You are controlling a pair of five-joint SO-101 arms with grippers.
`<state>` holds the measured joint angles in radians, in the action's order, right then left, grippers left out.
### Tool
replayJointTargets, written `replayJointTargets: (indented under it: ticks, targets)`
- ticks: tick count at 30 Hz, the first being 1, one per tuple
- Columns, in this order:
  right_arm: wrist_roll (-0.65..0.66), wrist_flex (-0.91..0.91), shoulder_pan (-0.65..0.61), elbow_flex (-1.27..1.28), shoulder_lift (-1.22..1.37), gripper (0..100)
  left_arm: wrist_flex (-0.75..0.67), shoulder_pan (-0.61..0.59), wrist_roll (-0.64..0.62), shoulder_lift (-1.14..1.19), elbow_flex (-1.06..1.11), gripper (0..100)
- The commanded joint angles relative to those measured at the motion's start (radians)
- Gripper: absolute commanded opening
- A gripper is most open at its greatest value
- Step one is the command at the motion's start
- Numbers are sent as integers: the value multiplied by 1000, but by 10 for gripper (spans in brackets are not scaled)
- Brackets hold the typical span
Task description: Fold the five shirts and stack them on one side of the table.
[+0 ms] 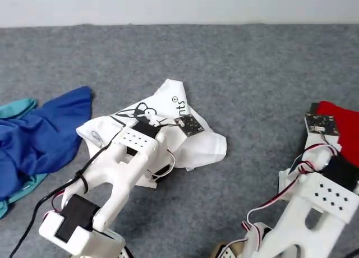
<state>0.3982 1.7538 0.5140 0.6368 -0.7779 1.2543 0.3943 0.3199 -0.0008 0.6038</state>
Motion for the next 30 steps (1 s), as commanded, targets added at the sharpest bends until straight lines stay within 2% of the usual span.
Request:
replayJointTargets:
  ticks: [1, 3, 5, 10, 16, 19, 24, 30]
  targets:
    - [-2, 38, -13, -2, -8, 9, -46, 6, -8, -3, -5, 97]
    - [-2, 38, -13, -2, -12, 9, -49, 6, -8, -5, 1, 77]
    - [-2, 38, -13, -2, -12, 9, -48, 3, -8, -12, -2, 14]
    - [-2, 38, -13, -2, -13, 9, 44, -2, 0, -72, -31, 13]
    - [-2, 38, -15, -2, -7, 9, 192, -3, 0, -384, -101, 13]
    - [-2, 36, -15, -2, -5, 9, 273, -54, 0, -551, -128, 13]
    - [0, 35, -104, -2, -5, 9, 362, -285, 32, -740, -136, 13]
    - [-2, 31, -383, -2, -4, 9, 371, -649, 144, -858, -136, 13]
